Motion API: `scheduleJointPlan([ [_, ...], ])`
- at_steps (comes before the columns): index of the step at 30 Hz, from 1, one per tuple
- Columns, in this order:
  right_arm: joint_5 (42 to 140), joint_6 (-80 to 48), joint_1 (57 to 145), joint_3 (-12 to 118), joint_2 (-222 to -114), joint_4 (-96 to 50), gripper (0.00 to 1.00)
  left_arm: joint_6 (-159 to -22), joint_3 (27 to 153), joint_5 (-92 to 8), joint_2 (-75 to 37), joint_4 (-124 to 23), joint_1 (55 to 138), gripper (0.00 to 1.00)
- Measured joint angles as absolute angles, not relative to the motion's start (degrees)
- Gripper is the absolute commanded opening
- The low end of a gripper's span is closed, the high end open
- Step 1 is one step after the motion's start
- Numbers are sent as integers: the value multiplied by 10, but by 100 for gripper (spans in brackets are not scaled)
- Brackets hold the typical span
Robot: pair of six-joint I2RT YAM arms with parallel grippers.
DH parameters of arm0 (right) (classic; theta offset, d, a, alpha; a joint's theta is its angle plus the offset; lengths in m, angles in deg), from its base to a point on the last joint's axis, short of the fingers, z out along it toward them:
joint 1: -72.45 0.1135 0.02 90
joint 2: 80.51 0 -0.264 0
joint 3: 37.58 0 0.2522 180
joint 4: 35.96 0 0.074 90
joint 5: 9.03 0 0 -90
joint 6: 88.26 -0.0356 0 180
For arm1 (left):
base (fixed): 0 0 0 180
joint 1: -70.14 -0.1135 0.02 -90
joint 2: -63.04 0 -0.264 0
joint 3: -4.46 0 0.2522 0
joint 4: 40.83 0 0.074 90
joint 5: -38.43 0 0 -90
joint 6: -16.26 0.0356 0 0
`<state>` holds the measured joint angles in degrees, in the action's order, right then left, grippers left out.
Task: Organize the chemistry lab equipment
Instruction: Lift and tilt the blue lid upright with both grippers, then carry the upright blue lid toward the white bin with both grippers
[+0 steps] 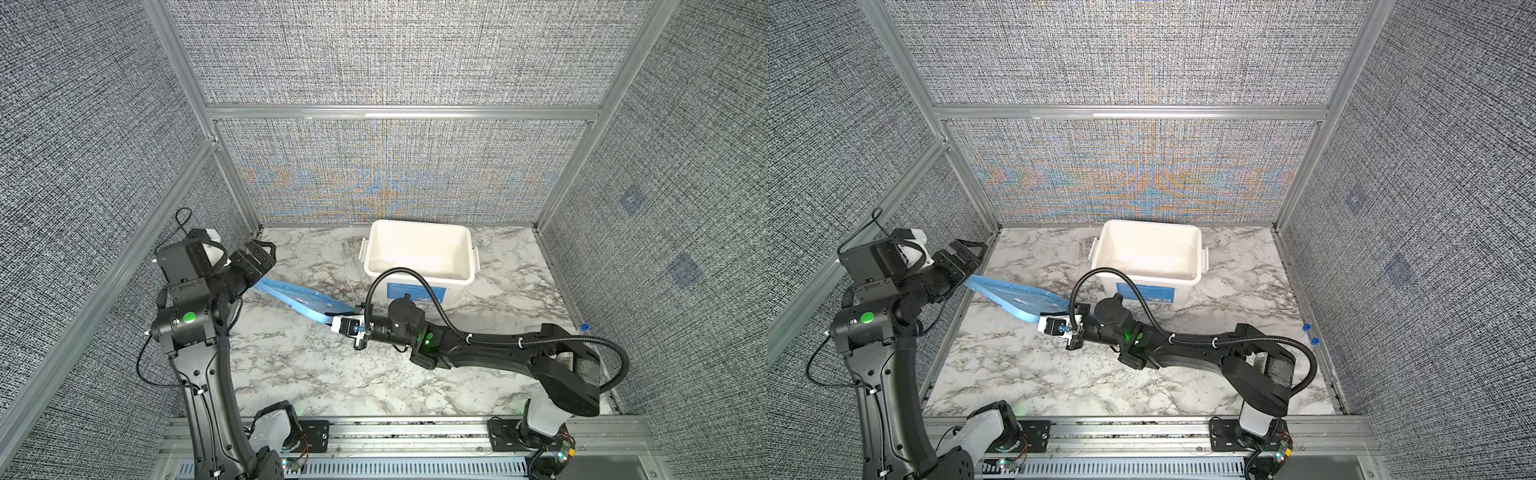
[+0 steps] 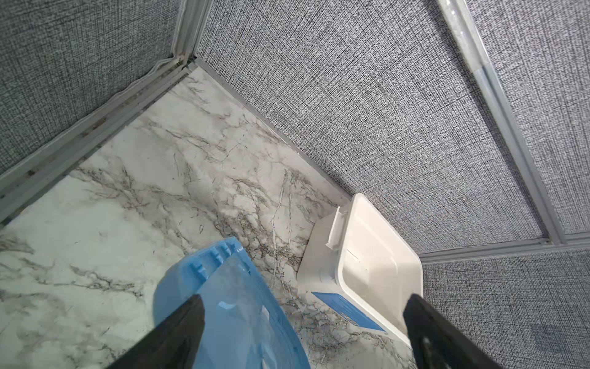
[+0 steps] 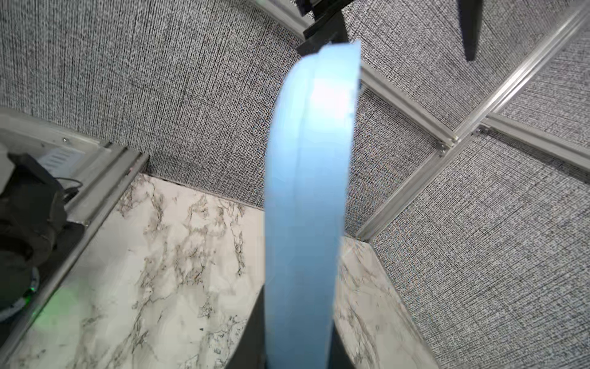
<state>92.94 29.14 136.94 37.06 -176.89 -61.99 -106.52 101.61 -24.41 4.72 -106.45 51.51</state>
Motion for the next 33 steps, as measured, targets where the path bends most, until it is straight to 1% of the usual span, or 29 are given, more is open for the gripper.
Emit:
scheduleJointPlan([
  [4, 939, 239, 1362, 364, -1744, -603, 10, -1057, 1003, -224, 48, -1046, 515, 99],
  [6, 945, 213, 1356, 359, -1733, -595, 10, -1058, 990, -197, 47, -1030, 515, 98],
  [9, 958, 166, 1340, 344, -1715, -584, 9, -1077, 962, -145, 46, -991, 515, 93],
  [13, 990, 100, 1309, 326, -1675, -564, 9, -1087, 948, -80, 42, -955, 515, 91],
  [17, 1023, 75, 1286, 310, -1625, -503, 9, -1082, 940, -25, 44, -917, 526, 88],
  [20, 1054, 69, 1271, 303, -1593, -447, 8, -1074, 932, -2, 43, -902, 558, 88],
  [24, 1101, 67, 1236, 294, -1562, -401, 8, -1041, 936, 0, 31, -907, 610, 88],
  [30, 1192, 59, 1171, 292, -1514, -319, 8, -963, 949, 13, 18, -922, 731, 90],
  [32, 1224, 54, 1145, 290, -1498, -296, 7, -932, 956, 13, 10, -934, 759, 90],
  [33, 1236, 52, 1135, 290, -1493, -287, 6, -920, 957, 11, 8, -937, 767, 87],
])
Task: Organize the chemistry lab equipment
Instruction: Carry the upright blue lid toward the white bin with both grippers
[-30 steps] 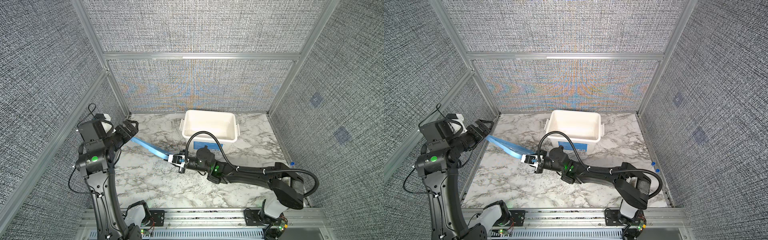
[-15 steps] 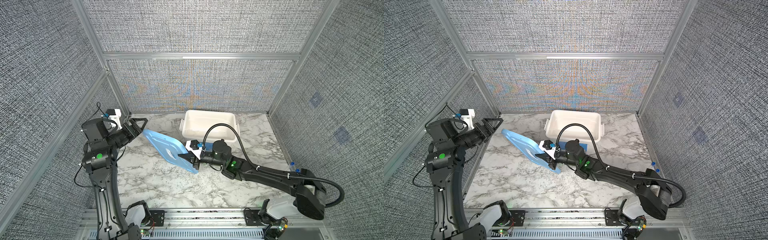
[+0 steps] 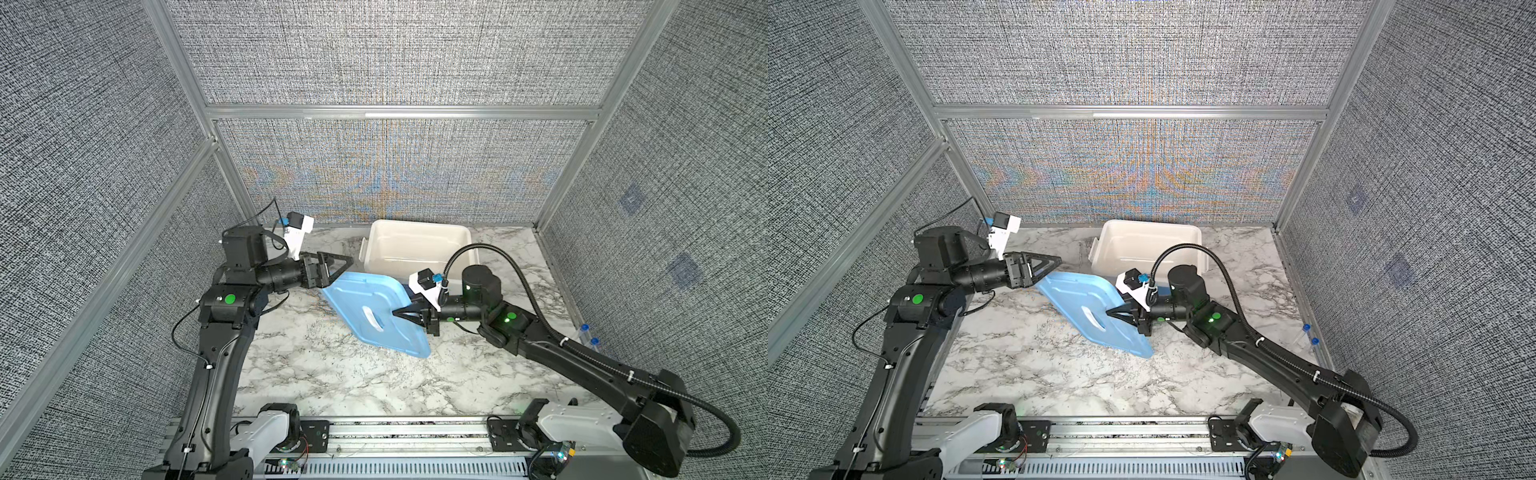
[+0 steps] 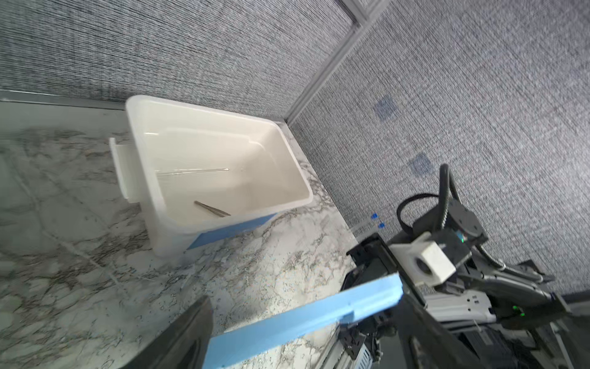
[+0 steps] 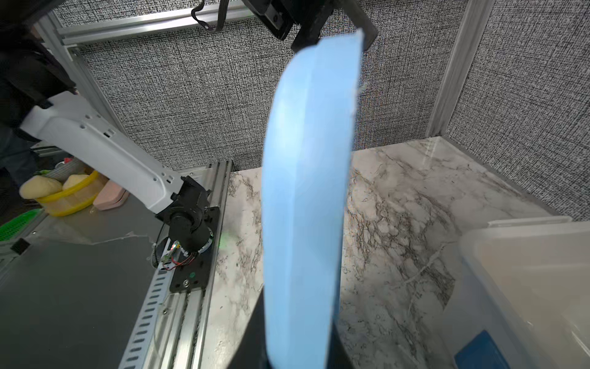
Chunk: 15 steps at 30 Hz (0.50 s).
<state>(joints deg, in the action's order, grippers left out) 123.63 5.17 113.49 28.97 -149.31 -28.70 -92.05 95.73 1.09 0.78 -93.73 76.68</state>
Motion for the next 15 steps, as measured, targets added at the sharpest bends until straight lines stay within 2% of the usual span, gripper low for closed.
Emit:
scheduleJointPlan([
  [1, 1252, 47, 1122, 290, -1488, -278, 6, -906, 957, 11, 6, -941, 777, 82],
  [3, 1280, 40, 1101, 293, -1483, -261, 6, -878, 949, 15, 6, -944, 797, 78],
  [9, 1376, 35, 1073, 326, -1490, -178, 6, -761, 944, -6, 2, -984, 876, 80],
  [15, 1440, 127, 1071, 394, -1517, -31, 5, -656, 946, -64, -8, -1021, 911, 80],
])
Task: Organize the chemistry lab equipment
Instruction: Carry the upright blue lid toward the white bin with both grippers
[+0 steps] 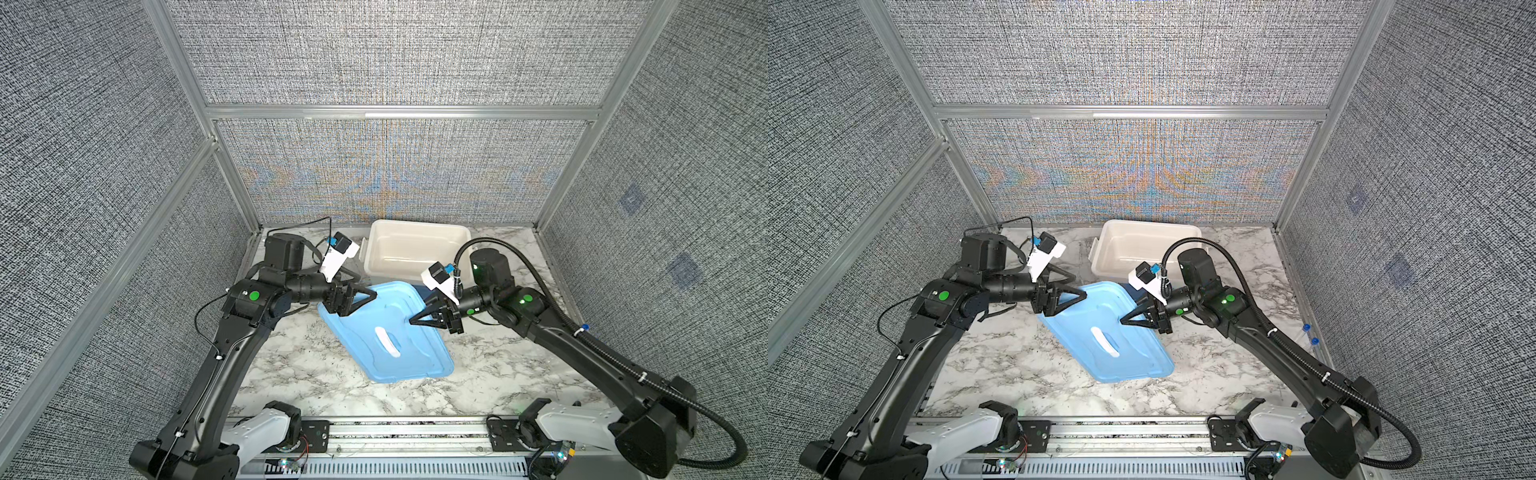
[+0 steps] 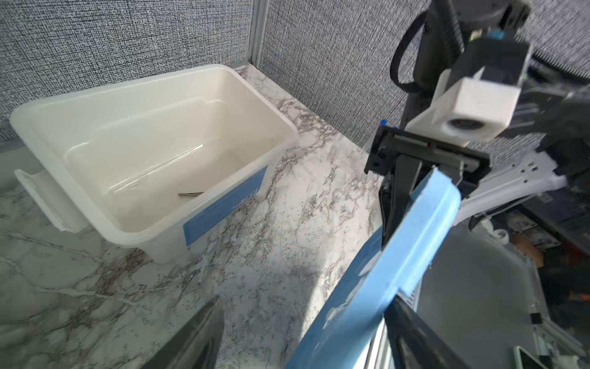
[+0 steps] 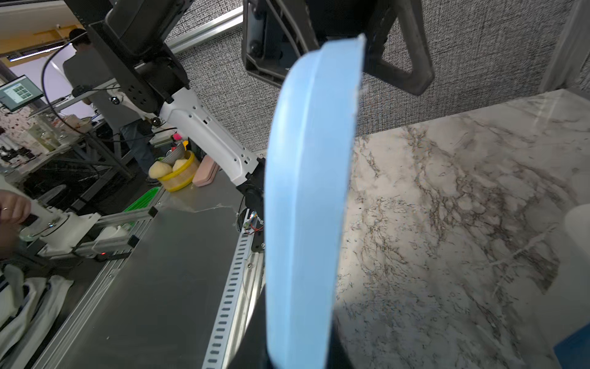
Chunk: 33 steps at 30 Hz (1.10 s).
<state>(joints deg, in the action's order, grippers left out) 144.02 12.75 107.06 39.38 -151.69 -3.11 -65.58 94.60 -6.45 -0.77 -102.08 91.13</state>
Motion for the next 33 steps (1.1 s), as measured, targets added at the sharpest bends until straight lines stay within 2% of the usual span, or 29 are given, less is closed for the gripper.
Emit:
scheduleJointPlan([
  [7, 1460, 191, 1066, 423, -1531, 53, 5, -554, 902, -54, 7, -1032, 940, 74],
  [9, 1459, 205, 1066, 431, -1535, 68, 5, -535, 894, -44, 9, -1031, 948, 70],
  [11, 1459, 221, 1066, 437, -1538, 83, 5, -521, 882, -33, 10, -1031, 954, 62],
  [15, 1459, 245, 1066, 453, -1550, 113, 5, -508, 879, -20, 1, -1029, 958, 58],
  [21, 1460, 266, 1065, 464, -1558, 146, 5, -506, 877, -21, -7, -1029, 959, 41],
  [23, 1459, 267, 1065, 469, -1563, 150, 5, -504, 876, -18, -6, -1031, 959, 18],
  [24, 1457, 268, 1064, 470, -1565, 151, 5, -502, 874, -12, -5, -1034, 959, 13],
  [26, 1454, 279, 1061, 471, -1567, 156, 6, -508, 867, 17, -2, -1047, 960, 13],
  [28, 1453, 279, 1061, 475, -1569, 162, 11, -520, 860, 30, -1, -1042, 959, 13],
  [29, 1453, 279, 1061, 477, -1570, 167, 18, -527, 855, 37, -1, -1038, 959, 11],
  [32, 1429, 280, 1062, 476, -1572, 164, 32, -552, 840, 55, 1, -1013, 962, 0],
  [33, 1419, 285, 1063, 475, -1573, 159, 36, -564, 837, 54, 1, -1004, 963, 0],
])
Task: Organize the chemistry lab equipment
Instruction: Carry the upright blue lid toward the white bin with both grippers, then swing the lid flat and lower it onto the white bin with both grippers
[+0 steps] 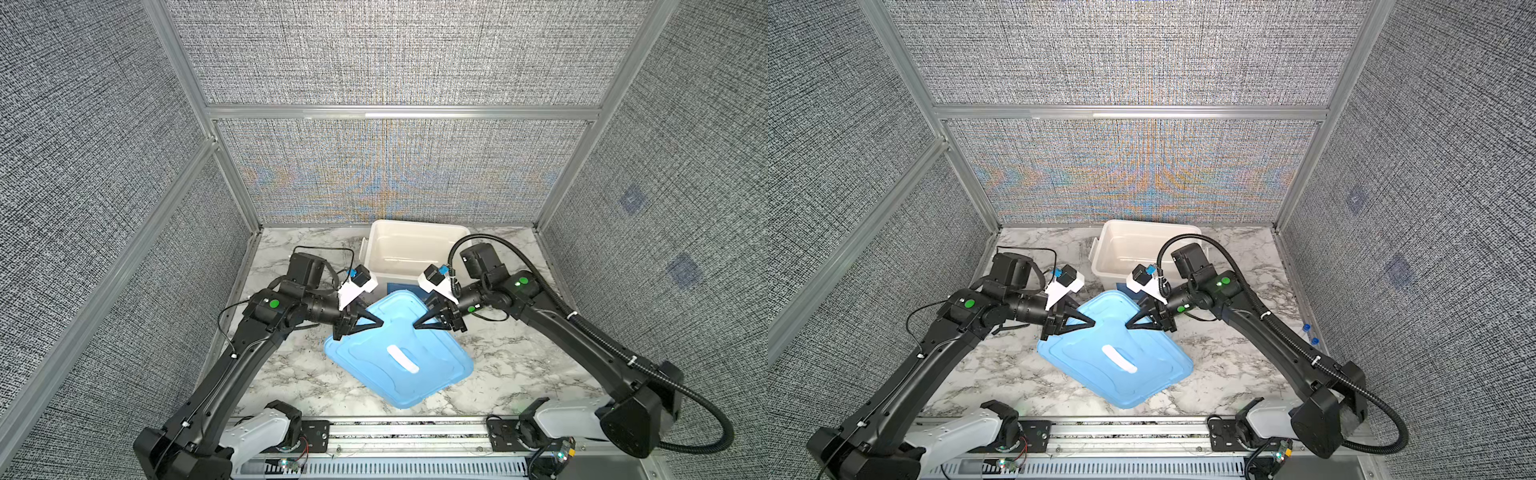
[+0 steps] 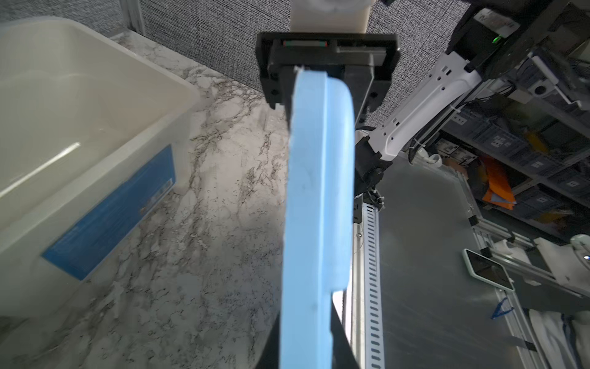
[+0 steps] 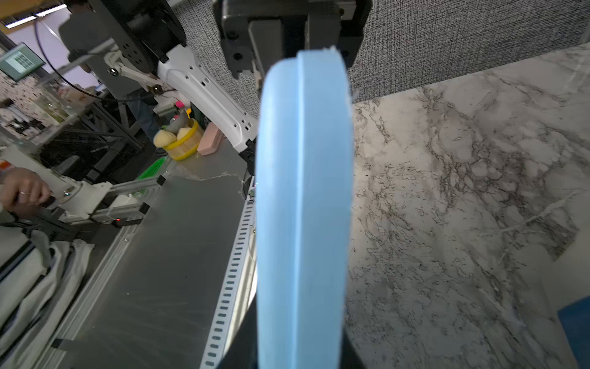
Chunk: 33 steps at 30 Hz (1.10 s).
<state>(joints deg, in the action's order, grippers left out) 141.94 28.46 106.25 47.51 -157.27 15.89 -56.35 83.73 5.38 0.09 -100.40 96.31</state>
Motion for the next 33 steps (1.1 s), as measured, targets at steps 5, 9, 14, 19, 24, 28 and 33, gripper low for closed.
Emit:
scheduleJointPlan([
  [5, 1354, 267, 1062, 469, -1555, 131, 52, -605, 826, 24, 24, -960, 961, 0],
  [9, 1279, 188, 1050, 460, -1520, 86, 66, -639, 808, 5, 55, -909, 961, 0],
  [14, 1191, 48, 1002, 448, -1447, -3, 76, -722, 810, -47, 83, -830, 959, 0],
  [19, 1119, 18, 990, 397, -1362, -82, 65, -824, 847, -96, 73, -767, 961, 0],
  [24, 1106, 99, 1016, 338, -1326, -125, 52, -911, 864, -106, 39, -717, 960, 0],
  [28, 1058, 200, 1075, 318, -1331, -119, 52, -1006, 873, -95, 13, -666, 960, 0],
  [33, 956, 231, 1085, 316, -1342, -104, 79, -1083, 900, -94, -10, -639, 960, 0],
])
